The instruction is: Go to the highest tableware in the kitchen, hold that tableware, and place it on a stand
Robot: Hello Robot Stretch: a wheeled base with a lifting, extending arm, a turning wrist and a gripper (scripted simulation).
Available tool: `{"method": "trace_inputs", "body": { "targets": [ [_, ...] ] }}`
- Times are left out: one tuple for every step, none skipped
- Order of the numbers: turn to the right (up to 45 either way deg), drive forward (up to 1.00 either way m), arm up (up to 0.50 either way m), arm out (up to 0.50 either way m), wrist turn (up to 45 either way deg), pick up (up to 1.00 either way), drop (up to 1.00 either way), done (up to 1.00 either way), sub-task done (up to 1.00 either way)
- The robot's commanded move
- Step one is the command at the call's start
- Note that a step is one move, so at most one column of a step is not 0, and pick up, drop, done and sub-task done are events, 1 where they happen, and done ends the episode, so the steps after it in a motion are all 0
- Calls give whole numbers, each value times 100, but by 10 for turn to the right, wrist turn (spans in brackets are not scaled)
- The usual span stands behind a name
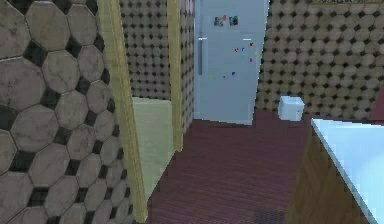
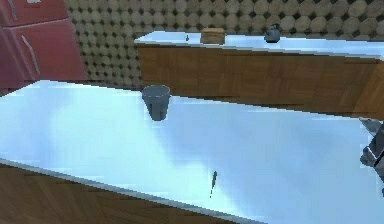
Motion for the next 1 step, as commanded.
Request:
{"method": "trace_inputs", "body": {
  "targets": [
    [0, 0, 38, 0, 0, 0, 0, 0, 0]
  ]
}}
